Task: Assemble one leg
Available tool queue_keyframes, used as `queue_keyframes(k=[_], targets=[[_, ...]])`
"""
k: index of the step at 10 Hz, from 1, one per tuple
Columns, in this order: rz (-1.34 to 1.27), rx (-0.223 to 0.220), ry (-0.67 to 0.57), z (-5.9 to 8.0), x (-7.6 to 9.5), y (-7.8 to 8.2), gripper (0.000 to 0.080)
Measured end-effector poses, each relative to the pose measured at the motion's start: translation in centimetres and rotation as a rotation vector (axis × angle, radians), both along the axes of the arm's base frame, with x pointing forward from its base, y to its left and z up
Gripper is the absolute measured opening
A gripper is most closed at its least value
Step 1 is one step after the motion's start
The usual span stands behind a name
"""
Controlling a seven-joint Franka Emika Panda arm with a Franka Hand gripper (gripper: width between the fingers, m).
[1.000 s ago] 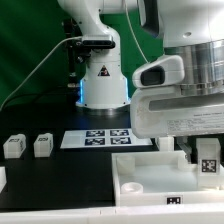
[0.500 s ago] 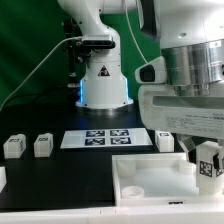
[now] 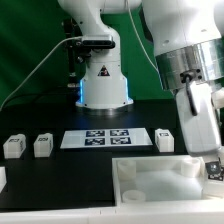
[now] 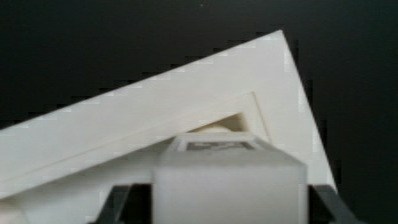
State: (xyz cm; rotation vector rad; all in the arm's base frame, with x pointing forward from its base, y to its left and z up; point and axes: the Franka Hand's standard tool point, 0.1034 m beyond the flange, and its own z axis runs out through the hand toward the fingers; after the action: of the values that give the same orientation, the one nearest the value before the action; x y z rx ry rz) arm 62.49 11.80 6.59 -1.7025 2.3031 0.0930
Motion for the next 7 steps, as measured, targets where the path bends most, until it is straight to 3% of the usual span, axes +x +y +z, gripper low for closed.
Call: queue_keyframes(k=[1, 2, 3, 4, 7], targets=[[0.057, -0.01, -0.012, 0.0, 0.0, 0.1, 0.0299], [0.26, -0.047, -0.039, 0.0, -0.2, 0.7, 0.0531], [0.463, -0.069, -0.046, 0.1, -0.4, 1.2, 0.0531], [0.73, -0.105, -0.061, 0.3, -0.5, 1.6, 0.0625], [1.113, -0.169, -0.152, 0.2, -0.3, 1.2, 0.0648]])
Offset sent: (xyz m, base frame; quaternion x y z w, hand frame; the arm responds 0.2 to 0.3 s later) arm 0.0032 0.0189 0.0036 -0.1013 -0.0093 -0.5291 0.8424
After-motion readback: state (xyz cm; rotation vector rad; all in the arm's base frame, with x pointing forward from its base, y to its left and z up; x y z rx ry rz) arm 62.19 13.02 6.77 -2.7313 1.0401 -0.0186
